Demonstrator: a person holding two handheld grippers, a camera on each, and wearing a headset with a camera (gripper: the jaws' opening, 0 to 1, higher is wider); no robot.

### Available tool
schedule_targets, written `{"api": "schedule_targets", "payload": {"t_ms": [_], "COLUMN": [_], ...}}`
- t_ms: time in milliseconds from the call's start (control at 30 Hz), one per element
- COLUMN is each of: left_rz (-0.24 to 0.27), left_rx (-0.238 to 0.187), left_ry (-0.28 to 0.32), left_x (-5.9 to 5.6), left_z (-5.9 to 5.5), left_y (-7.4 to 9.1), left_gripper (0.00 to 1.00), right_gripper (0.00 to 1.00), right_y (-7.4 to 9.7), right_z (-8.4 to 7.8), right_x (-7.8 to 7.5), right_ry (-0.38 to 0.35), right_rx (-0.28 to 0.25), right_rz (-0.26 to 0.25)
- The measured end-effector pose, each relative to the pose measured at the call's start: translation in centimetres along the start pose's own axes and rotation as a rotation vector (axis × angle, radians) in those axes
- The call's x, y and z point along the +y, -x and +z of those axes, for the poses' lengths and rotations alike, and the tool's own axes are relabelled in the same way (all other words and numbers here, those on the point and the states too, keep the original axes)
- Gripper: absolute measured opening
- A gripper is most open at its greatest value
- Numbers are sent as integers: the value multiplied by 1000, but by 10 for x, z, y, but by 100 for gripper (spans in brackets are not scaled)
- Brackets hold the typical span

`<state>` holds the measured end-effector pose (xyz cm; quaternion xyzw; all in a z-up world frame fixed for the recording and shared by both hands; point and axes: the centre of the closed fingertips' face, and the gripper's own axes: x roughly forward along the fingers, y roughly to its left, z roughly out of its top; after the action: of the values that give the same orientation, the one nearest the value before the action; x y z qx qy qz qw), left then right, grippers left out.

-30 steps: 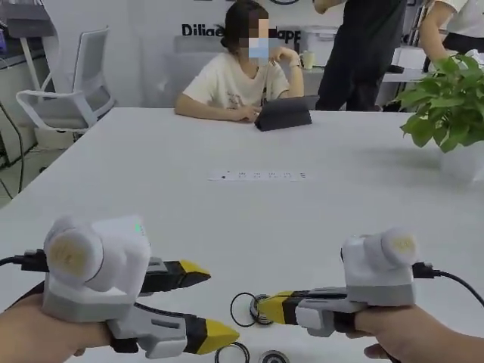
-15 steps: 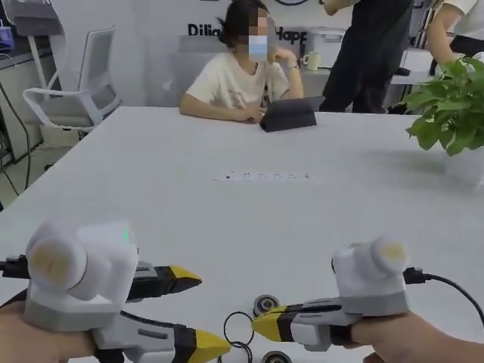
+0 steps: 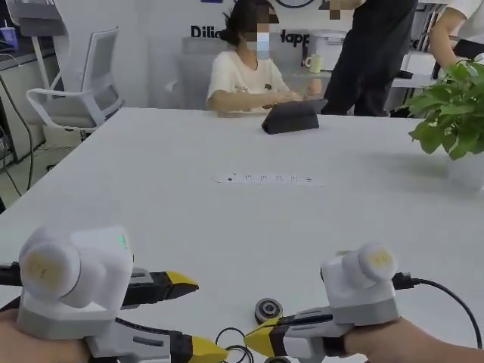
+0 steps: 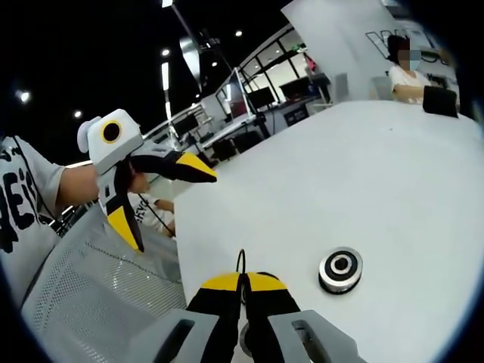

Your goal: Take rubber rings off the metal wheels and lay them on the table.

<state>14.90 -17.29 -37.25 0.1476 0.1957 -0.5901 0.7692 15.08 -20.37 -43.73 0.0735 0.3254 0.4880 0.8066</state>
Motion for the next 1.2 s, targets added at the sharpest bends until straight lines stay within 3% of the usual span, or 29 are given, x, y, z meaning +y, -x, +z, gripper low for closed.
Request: {"api": "schedule_targets", "payload": {"t_ms": [667, 800, 933, 1200], "left_rz": [4, 5, 4, 4], "left_rx": [-2, -2, 5, 9], "left_ry": [5, 7, 7, 6], "left_x": [0, -1, -2, -2], "left_z": [0, 0, -2, -2], "left_y": [3, 3, 4, 4], "left_gripper": [53, 53, 53, 53], "right_gripper": [0, 0, 0, 0], "right_y": [-4, -4, -6, -5], "right_z": [-13, -8, -12, -17], "right_x": [-5, 3, 3, -3], "right_ry": [32, -3, 4, 10], "right_rx": [60, 27, 51, 76], "right_rz": [-35, 7, 7, -26]}}
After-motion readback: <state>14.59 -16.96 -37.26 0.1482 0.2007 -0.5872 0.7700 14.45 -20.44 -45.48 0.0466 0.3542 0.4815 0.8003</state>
